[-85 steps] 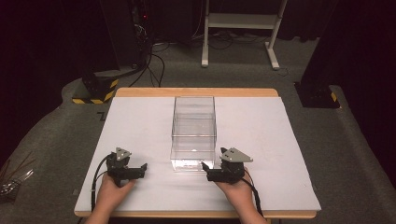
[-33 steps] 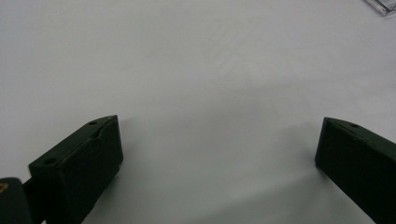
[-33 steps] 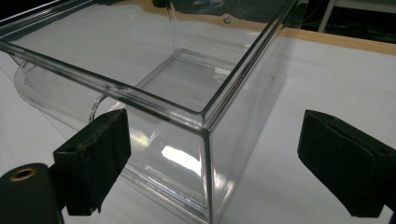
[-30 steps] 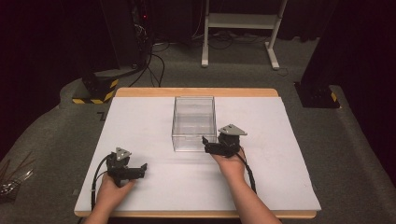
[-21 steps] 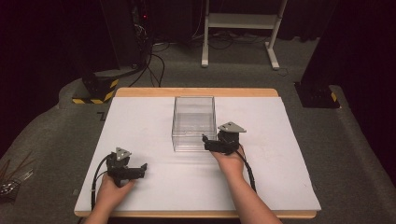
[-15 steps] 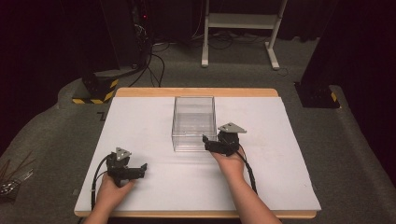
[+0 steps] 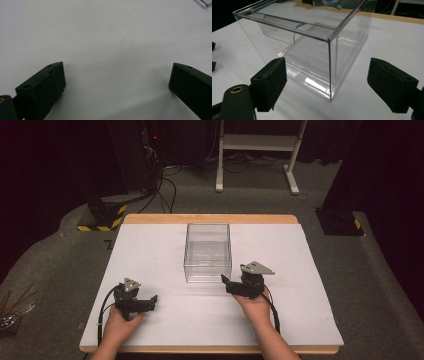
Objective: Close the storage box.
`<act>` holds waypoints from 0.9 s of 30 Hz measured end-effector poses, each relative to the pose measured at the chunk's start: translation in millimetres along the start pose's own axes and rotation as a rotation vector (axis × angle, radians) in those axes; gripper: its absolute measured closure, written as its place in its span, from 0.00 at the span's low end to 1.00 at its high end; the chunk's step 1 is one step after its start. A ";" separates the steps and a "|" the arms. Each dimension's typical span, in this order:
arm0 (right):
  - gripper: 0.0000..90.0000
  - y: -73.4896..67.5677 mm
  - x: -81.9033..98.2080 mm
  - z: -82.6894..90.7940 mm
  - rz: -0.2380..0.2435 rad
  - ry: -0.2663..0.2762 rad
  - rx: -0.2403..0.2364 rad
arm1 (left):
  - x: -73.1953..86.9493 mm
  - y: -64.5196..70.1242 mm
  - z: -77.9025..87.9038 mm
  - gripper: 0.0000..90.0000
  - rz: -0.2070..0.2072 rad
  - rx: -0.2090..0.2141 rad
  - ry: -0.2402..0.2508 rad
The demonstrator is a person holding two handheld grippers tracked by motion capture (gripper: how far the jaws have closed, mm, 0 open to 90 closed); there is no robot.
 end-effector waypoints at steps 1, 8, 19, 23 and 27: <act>0.18 1.5 1.4 3.2 -0.001 0.002 -0.001 | 0.0 -0.1 0.0 0.01 -0.002 -0.001 0.000; 0.18 35.6 19.9 31.9 0.003 -0.022 0.078 | 0.1 0.1 0.0 0.01 0.000 -0.001 0.001; 0.17 73.1 58.7 40.2 0.023 -0.267 0.215 | 0.0 -0.1 0.0 0.01 -0.002 -0.001 0.000; 0.18 72.3 59.3 40.5 0.024 -0.263 0.204 | 0.1 0.2 0.0 0.01 0.000 -0.001 0.001; 0.18 72.5 59.4 40.5 0.021 -0.262 0.205 | 0.1 0.3 0.0 0.01 0.000 -0.002 0.002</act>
Point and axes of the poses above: each handheld gripper's, and its own axes: z roughly backward along the jaws, x roughly out of its underside, y roughly to its right, the point moved 2 cm from there along -z, roughly forward along the jaws, and after that the axes turned 8 degrees about -z, right-handed, at the moved point
